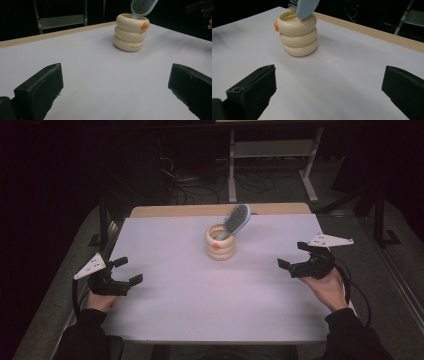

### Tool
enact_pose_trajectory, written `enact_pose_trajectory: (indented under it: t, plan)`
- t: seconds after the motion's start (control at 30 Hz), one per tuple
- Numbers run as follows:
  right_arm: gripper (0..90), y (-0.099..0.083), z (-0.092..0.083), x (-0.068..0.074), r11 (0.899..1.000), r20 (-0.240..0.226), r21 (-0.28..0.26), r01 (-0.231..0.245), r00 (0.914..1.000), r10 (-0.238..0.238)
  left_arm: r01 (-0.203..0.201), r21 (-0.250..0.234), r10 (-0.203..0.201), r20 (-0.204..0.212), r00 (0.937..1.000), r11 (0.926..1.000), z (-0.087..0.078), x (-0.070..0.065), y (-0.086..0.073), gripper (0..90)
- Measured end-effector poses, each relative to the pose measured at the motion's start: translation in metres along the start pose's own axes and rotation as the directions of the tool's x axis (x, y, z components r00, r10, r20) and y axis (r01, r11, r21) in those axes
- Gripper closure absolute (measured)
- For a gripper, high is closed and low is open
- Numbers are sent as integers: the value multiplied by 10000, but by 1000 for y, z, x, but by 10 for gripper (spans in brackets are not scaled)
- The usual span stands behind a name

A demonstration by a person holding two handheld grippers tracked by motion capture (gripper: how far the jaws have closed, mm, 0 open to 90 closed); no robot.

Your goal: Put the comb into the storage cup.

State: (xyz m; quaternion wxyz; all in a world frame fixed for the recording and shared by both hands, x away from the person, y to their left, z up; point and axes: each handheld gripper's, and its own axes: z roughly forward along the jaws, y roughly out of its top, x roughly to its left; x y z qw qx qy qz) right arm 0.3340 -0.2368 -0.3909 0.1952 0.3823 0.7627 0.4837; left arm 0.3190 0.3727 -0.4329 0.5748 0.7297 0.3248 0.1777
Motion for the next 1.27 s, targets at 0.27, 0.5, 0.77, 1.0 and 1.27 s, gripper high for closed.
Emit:
enact_pose_trajectory:
  t: [0.27,0.5,0.77,1.0,1.27]
  plan:
    - [0,-12,-4,-1,10000,78,-36,-81,9999,81,30,29,-30,-33,10000,10000,-1,1,0,0]
    - [0,-21,-8,-1,9999,86,76,-136,9999,135,46,61,-46,-24,10000,10000,0,1,-1,0]
    - [0,-34,-12,-3,9997,226,187,-187,9996,183,55,57,-55,-21,10000,10000,0,1,-1,0]
    - [0,-46,-11,0,9984,473,563,-83,9989,57,37,13,-37,-43,10000,10000,-1,0,0,0]
    - [0,-51,-10,5,9990,423,450,-16,9991,-3,55,-145,-56,-15,10000,9999,-2,1,1,0]
